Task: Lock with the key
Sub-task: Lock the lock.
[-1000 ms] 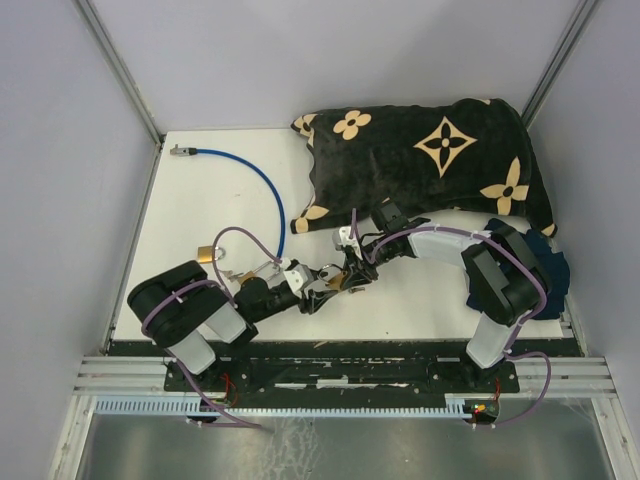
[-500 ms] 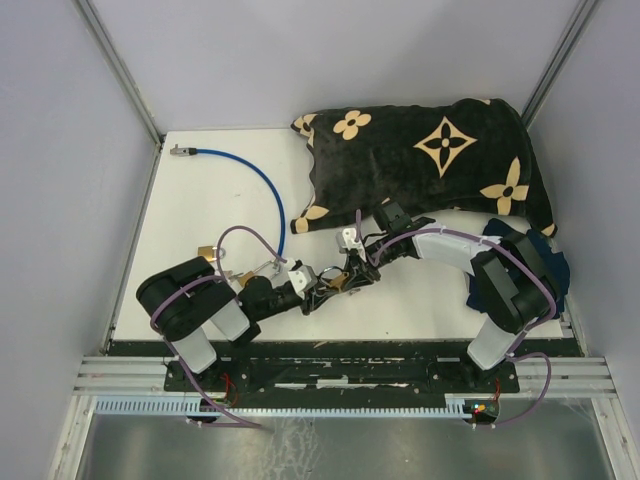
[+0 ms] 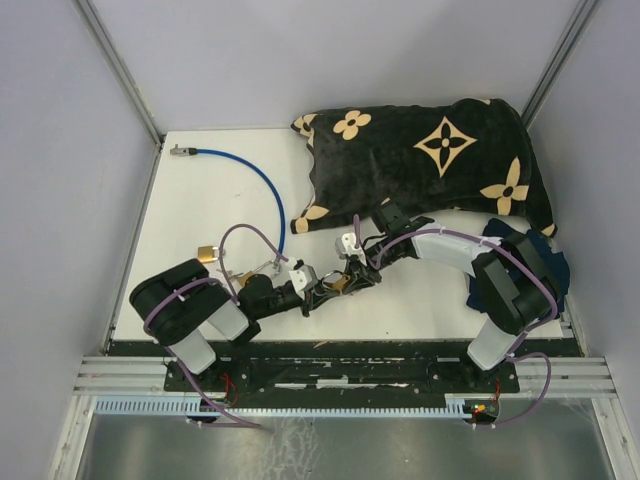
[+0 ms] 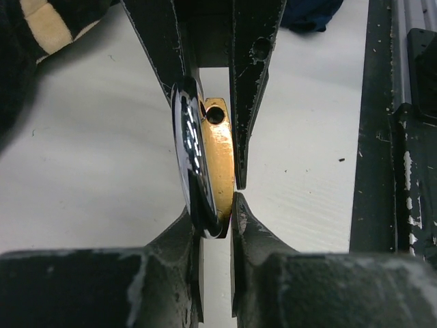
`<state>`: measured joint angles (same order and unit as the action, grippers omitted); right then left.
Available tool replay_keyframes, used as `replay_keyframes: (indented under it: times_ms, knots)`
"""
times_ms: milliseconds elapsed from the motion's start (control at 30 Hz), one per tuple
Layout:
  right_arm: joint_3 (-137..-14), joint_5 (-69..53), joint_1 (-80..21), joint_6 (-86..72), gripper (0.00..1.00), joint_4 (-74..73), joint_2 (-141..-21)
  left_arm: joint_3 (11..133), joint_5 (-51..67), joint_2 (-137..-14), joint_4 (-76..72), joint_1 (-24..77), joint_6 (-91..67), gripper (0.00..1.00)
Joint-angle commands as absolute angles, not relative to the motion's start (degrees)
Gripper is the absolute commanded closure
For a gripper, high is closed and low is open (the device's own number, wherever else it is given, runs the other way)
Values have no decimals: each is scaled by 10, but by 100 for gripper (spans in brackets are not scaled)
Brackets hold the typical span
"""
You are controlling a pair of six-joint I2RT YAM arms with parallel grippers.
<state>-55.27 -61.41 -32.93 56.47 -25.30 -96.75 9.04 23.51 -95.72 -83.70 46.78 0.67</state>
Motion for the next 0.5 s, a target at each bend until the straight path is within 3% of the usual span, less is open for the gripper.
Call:
replay_keyframes:
  times_ms: [0,267,467]
  knots:
    - [-602,-605,-334,604,72,-308,-947,102,250,-894,-764,468,45,97]
    - [-635,-568,-329,666,46,-394,-939,151,239,-774,-465,468,128,97]
    - [-653,-592,-317,656,40,-427,-918,166,234,-735,-388,467,150,97]
